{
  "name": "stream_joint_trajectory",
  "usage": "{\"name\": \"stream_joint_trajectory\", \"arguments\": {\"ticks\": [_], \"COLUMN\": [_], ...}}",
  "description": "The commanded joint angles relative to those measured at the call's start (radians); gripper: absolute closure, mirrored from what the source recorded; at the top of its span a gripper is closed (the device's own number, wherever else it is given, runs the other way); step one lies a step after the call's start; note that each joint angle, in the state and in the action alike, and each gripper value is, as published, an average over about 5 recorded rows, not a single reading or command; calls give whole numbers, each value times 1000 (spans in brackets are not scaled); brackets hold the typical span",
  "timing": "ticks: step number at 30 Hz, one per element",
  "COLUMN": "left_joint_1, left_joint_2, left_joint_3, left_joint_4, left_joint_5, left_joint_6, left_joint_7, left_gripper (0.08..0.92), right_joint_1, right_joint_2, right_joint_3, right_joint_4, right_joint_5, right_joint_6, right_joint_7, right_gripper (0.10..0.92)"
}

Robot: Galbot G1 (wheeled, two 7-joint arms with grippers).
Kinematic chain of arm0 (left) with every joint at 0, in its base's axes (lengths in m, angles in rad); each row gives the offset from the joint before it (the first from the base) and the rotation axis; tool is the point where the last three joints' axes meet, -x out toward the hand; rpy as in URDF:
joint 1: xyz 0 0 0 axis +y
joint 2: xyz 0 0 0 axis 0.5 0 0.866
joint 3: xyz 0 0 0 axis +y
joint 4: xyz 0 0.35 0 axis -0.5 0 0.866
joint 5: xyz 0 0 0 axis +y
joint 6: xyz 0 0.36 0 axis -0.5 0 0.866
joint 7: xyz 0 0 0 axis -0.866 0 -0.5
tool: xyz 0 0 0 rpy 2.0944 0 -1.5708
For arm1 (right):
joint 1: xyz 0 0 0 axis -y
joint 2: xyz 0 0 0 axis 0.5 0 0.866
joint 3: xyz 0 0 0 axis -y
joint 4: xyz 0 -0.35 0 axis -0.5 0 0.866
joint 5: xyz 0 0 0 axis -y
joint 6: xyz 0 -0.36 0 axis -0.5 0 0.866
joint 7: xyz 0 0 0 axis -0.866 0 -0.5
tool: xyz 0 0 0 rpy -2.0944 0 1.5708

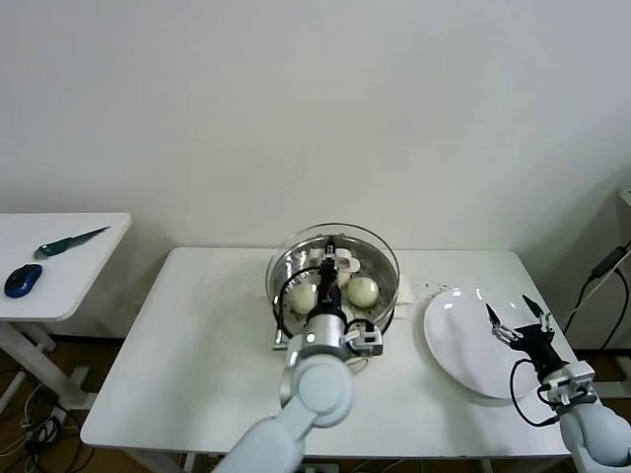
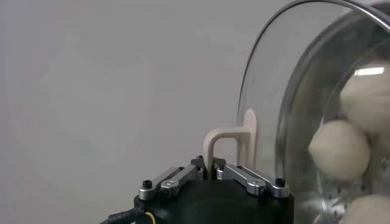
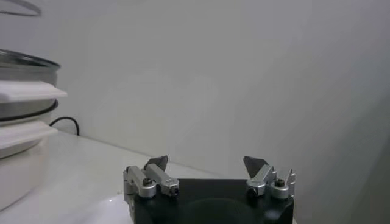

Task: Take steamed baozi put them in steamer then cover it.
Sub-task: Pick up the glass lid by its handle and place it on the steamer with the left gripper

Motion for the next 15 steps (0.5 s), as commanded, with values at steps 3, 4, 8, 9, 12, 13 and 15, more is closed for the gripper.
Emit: {"name": "stream_joint_trajectory", "arguments": {"ticks": [3, 4, 8, 9, 12, 13, 15], "left_joint_1": [-35, -37, -42, -43, -44, -44, -44], "left_joint_2": [-79, -78, -76, -75, -75, -76, -76], "left_joint_3": [3, -2, -15, -16, -16, -15, -14], "left_joint_4": [156, 162, 184, 187, 194, 196, 200], "left_joint_5": [29, 28, 27, 26, 22, 20, 18], "left_joint_6": [49, 49, 49, 49, 49, 49, 49], "left_joint_7": [3, 2, -10, -14, -22, -24, -26], "left_gripper": [850, 850, 850, 850, 850, 850, 850], "right_joint_1": [-3, -3, -2, -1, 0, 1, 1], "right_joint_2": [1, 2, 4, 5, 7, 8, 9], "right_joint_3": [13, 13, 13, 13, 13, 13, 13], "right_joint_4": [-6, -6, -9, -9, -10, -10, -11], "right_joint_5": [0, 0, -2, -2, -4, -4, -5], "right_joint_6": [3, 3, 5, 5, 5, 6, 6], "right_joint_7": [-5, -5, -7, -7, -9, -9, -10], "right_gripper": [203, 203, 203, 203, 203, 203, 203]}}
